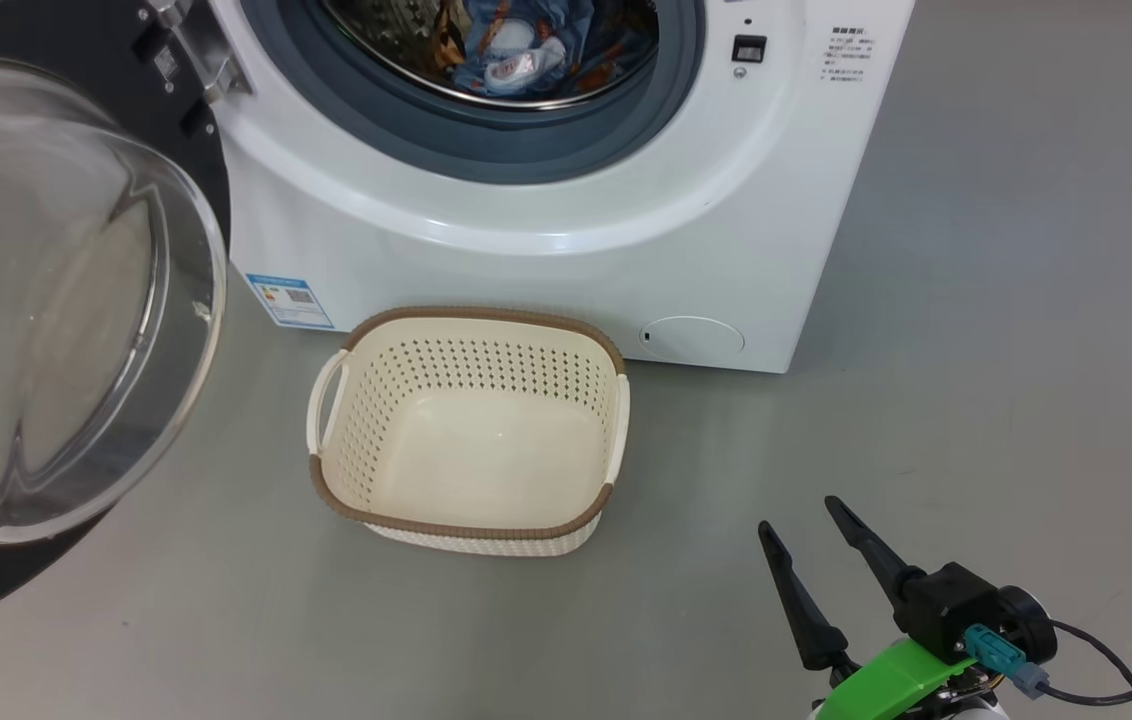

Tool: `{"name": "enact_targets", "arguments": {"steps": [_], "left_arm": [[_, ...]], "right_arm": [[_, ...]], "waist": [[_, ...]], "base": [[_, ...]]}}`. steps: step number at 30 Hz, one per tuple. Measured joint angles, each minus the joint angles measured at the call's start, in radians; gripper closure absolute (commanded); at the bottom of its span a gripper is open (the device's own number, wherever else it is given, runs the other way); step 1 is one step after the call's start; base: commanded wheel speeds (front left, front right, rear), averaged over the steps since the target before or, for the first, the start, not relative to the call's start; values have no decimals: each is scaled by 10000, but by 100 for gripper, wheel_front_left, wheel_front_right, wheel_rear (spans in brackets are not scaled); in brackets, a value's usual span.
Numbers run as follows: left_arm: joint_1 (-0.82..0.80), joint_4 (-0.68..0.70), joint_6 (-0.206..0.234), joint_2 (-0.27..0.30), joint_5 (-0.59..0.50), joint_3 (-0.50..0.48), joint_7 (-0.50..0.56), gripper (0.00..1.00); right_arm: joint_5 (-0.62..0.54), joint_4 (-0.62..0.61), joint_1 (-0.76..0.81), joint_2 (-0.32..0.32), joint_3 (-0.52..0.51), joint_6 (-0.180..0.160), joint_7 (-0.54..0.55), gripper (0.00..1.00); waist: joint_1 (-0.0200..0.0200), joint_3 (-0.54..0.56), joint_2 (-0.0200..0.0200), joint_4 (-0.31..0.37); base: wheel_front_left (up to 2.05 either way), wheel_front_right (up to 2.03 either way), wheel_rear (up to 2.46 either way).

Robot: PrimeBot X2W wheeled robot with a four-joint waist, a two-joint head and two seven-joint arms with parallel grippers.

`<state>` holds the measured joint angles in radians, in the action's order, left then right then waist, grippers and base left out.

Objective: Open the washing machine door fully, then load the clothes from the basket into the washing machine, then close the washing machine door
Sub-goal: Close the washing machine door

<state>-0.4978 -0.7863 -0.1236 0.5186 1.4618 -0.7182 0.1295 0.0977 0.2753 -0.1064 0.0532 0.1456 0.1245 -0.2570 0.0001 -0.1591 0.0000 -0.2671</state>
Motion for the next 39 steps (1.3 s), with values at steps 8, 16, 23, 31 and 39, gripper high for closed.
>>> {"name": "enact_targets", "arguments": {"steps": [8,16,23,31,39], "left_arm": [[0,-8,0,-35,144,167,487,100],[1,4,0,-115,531,240,1099,100],[48,23,0,-69,834,224,1919,100],[275,244,-2,-105,1212,286,2987,100],[645,792,-2,-299,1565,334,4238,100]], "right_arm": [[2,25,-38,12,-10,0,0,0],[4,117,-230,21,2,0,0,0],[8,161,-230,23,4,0,2,0],[107,205,-228,25,0,0,0,0],[219,232,-227,25,2,0,0,0]], "waist": [[0,-136,0,2],[-1,-157,0,-19],[-1,-141,0,-31],[-1,-115,0,-92],[-1,-83,0,-204]], "base": [[0,0,0],[0,0,0],[0,0,0],[0,0,0],[0,0,0]]}}
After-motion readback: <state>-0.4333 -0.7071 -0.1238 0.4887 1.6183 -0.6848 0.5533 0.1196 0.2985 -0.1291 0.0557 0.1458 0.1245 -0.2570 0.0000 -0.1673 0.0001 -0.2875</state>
